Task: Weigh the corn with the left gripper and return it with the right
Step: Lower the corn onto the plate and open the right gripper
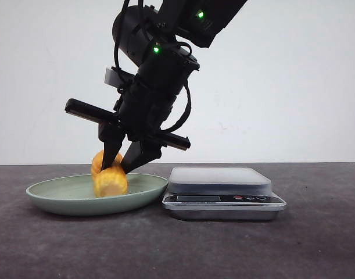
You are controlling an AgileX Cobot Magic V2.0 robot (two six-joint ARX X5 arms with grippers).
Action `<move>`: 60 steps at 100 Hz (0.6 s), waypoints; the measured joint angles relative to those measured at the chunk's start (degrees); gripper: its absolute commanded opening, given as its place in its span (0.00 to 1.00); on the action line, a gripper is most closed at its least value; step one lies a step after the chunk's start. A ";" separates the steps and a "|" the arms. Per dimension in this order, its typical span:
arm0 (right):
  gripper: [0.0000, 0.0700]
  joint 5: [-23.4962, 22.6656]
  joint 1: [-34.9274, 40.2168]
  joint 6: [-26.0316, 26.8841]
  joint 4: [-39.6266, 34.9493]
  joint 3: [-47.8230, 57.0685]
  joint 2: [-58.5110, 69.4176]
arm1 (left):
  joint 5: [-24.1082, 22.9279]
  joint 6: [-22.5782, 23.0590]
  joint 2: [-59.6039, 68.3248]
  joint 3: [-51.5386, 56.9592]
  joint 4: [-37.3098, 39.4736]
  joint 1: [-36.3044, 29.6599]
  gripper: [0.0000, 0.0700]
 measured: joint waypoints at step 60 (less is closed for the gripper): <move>0.56 0.00 0.00 0.00 1.42 0.00 0.00 | 0.00 -0.13 0.00 0.00 0.00 0.00 0.58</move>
